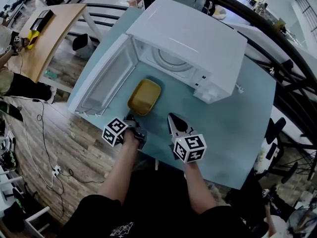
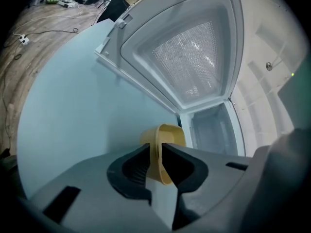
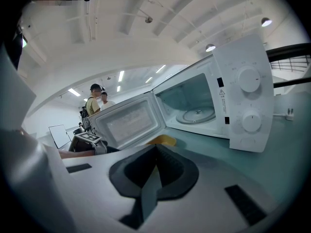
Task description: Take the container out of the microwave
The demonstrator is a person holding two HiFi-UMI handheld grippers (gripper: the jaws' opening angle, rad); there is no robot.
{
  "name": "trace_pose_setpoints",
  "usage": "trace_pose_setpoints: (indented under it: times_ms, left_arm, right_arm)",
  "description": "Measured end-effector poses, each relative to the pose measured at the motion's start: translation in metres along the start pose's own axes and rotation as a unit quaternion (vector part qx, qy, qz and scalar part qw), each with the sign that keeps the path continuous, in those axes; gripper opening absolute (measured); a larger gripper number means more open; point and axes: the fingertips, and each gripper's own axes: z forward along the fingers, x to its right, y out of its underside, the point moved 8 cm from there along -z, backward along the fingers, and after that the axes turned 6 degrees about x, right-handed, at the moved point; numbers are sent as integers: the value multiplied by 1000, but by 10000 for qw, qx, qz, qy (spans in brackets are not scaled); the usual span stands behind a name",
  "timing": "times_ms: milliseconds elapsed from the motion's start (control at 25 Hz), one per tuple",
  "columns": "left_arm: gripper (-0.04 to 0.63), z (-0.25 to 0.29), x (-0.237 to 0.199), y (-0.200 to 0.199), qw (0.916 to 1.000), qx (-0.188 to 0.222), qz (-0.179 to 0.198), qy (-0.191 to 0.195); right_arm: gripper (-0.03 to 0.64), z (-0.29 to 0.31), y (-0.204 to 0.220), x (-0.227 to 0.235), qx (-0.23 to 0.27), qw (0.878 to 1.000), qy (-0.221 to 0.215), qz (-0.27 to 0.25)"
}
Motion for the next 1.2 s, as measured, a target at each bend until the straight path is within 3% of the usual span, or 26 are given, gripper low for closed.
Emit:
trace_pose_setpoints:
  times_ms: [200,720,1200]
  left_arm:
    - [86,-8,-1,-3,10000,58,40,-31]
    - [84,-51,8,-20,9989,459,14,106]
    - [26,-80,29,-16,9972,496,153,533]
  right_arm:
    - [6,-2,-3,-2,11,10000,-52,-42]
    - [6,-20,-18,-15,98,9991,-340,-242]
    - [6,-40,-36,-24,216,9968,-638,-430]
